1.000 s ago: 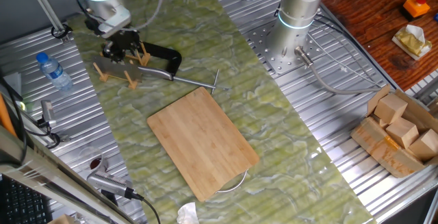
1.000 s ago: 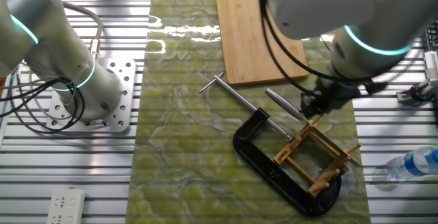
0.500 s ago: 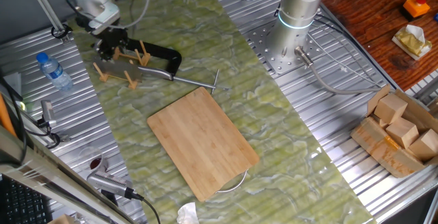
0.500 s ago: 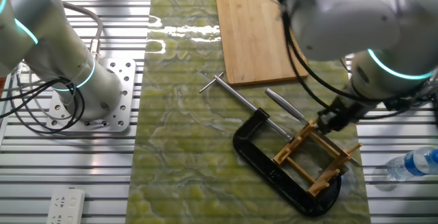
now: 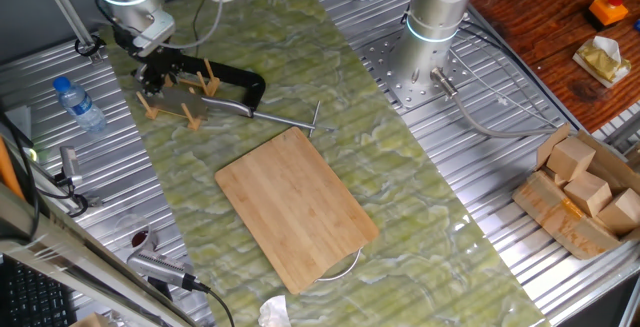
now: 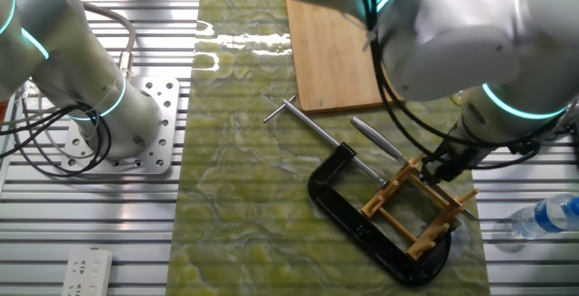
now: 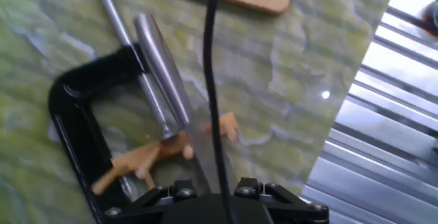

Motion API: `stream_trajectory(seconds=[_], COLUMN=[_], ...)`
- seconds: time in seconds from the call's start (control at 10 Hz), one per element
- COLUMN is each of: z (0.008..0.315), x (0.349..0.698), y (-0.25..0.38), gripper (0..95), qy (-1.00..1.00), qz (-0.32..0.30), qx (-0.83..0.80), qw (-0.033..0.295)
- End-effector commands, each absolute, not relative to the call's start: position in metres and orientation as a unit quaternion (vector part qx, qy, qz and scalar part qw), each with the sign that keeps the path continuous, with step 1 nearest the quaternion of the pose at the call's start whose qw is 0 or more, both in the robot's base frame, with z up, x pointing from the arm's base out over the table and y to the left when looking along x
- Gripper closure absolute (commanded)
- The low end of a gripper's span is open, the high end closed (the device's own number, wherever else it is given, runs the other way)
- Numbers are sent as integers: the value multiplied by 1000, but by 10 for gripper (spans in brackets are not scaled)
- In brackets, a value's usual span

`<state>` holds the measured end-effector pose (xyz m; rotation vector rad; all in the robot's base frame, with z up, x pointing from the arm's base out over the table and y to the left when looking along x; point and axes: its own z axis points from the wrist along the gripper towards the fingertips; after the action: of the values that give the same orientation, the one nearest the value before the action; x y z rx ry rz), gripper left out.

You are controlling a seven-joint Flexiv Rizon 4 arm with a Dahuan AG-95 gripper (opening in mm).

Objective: Put the knife on the cutting board

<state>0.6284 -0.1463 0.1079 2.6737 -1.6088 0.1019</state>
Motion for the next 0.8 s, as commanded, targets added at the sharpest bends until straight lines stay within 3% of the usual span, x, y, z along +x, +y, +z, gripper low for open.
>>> stream_trajectory(seconds=[0.1,0.5,0.6,0.8], z=[103,91,86,78], x=[631,631,629,626], y=[-147,-150,-151,-153], gripper=[570,570,760,760], qy=[-512,-513,-515,-518], qz=[34,42,42,45], qx=[859,858,856,854], qw=[9,4,-1,-4])
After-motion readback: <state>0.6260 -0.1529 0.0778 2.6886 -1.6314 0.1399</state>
